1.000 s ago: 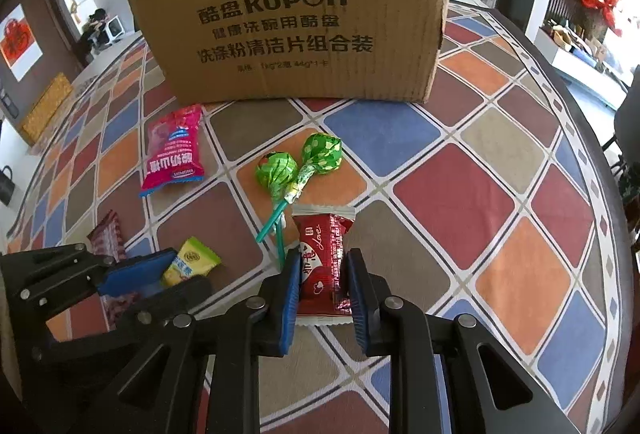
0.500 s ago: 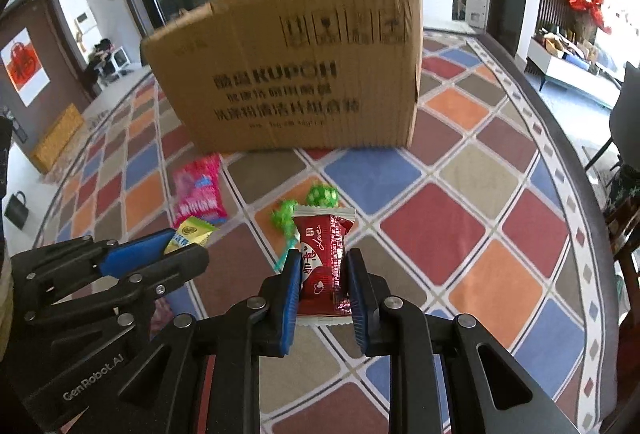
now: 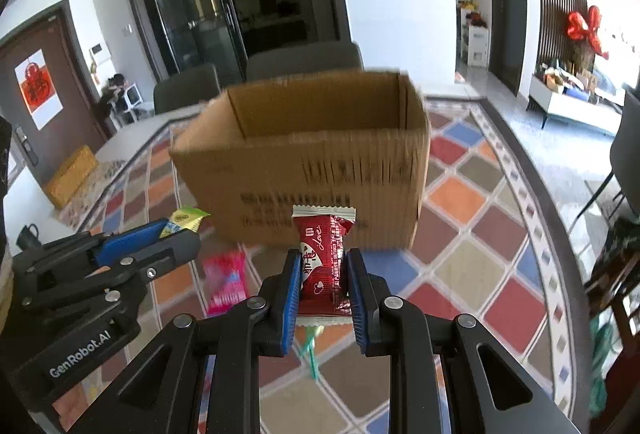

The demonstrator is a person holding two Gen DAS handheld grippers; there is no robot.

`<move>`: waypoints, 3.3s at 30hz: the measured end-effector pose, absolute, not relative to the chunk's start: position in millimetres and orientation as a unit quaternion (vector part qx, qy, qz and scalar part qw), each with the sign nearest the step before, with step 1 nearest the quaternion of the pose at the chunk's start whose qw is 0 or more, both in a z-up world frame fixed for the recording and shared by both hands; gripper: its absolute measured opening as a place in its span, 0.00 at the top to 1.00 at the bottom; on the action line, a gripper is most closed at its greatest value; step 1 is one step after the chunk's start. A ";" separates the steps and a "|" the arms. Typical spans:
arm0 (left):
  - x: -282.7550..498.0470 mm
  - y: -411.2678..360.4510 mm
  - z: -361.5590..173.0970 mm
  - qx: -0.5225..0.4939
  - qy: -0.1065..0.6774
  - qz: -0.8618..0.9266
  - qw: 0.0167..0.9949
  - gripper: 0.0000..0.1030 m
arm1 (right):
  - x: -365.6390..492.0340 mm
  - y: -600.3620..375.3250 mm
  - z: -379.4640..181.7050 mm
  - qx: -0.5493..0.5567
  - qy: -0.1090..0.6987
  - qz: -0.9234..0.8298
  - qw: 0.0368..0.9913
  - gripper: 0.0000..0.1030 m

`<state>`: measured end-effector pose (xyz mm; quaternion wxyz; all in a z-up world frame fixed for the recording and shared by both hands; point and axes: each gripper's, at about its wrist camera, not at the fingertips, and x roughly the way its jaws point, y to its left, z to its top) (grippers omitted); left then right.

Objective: Organize snacks
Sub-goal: 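Carry both items over the box and open both tools to release them, then move both open tools back to the green lollipops, then grasp a green lollipop with the left tool while the right tool grasps the other lollipop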

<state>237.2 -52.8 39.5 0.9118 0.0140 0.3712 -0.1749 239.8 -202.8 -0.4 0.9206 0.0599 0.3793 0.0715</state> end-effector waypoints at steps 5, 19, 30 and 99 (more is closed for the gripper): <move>254.1 -50.1 63.8 0.015 0.355 -0.174 0.918 0.77 | 257.0 -199.3 22.3 0.059 0.361 0.081 0.927 0.77; 319.9 -44.0 78.7 0.022 0.366 -0.158 0.917 0.77 | 325.2 -188.8 57.5 0.033 0.354 0.091 0.930 0.77; 363.4 -50.3 70.6 0.037 0.383 -0.139 0.913 0.68 | 370.4 -191.4 46.8 0.032 0.379 0.087 0.921 0.76; 249.8 -97.8 -83.5 0.060 0.466 -0.285 0.836 0.66 | 265.9 -222.6 -91.4 0.098 0.471 0.112 0.869 0.68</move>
